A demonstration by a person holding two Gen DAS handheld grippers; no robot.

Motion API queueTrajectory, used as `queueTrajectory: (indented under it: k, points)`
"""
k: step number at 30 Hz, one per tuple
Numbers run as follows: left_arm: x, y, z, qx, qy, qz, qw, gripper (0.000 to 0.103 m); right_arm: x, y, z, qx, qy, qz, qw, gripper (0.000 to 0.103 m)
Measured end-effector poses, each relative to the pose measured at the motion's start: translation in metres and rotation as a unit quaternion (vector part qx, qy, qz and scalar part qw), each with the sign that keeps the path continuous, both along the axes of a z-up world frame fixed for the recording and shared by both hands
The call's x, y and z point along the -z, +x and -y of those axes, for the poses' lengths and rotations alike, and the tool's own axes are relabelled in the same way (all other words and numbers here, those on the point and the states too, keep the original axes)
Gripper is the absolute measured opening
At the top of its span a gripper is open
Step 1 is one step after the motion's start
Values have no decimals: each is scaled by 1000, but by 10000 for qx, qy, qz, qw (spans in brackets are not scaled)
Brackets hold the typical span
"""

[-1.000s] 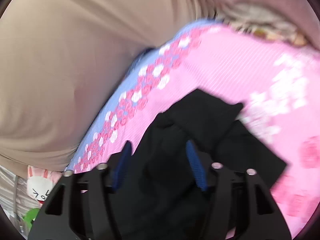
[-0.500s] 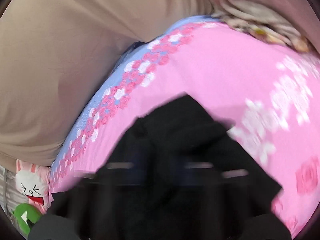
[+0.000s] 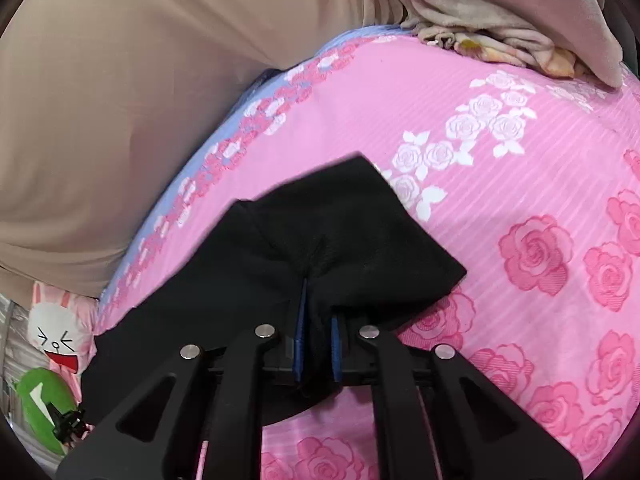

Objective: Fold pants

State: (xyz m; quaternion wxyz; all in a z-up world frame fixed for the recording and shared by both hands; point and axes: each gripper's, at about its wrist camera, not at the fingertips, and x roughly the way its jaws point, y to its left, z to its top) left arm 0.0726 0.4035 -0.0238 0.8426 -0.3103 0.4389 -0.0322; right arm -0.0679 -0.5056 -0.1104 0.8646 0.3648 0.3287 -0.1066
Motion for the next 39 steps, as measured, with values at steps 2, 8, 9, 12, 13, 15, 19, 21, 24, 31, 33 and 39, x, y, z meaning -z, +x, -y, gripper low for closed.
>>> queueTrajectory:
  k: [2, 8, 9, 12, 13, 15, 19, 21, 24, 31, 33, 39]
  points:
    - [-8, -8, 0, -34, 152, 40, 9999, 11, -5, -4, -2, -19, -191, -44, 9998, 13]
    - [-52, -58, 9, -720, 1501, 245, 9857, 16, -6, -46, 0, 287, -199, -58, 9994, 53]
    - [-63, -64, 19, -725, 1746, 327, 9814, 15, -1, -49, 1, 248, -33, -27, 9997, 54]
    - [-86, -76, 56, -302, 1754, 756, 9811, 22, 9, -42, 8, 177, 436, 101, 9988, 60]
    - [-90, -76, 67, -157, 1669, 854, 9821, 31, 9, -39, 11, 191, 560, 225, 9980, 70]
    - [-97, -70, 105, 280, 1394, 1065, 9841, 44, 10, -29, 17, 178, 853, 429, 9953, 81]
    - [-84, -51, 169, 875, 1295, 1119, 9814, 44, 13, 4, 18, 13, 926, 344, 9951, 16]
    - [-71, -45, 194, 1051, 1231, 1026, 9815, 44, -2, 4, 20, 61, 788, 539, 9954, 9]
    - [-59, -38, 220, 1223, 1205, 915, 9809, 44, -43, -18, 16, 89, 73, 969, 9952, 6]
    - [-16, -30, 232, 1370, 1371, 493, 9798, 42, 3, -28, 30, 326, 92, 237, 9991, 6]
    - [-23, -32, 233, 1413, 1453, 530, 9778, 42, -9, -31, 25, 517, -398, -17, 9979, 6]
    - [-15, -32, 211, 1474, 1722, 100, 9739, 37, -61, -66, -17, 898, -1286, 298, 9872, 12]
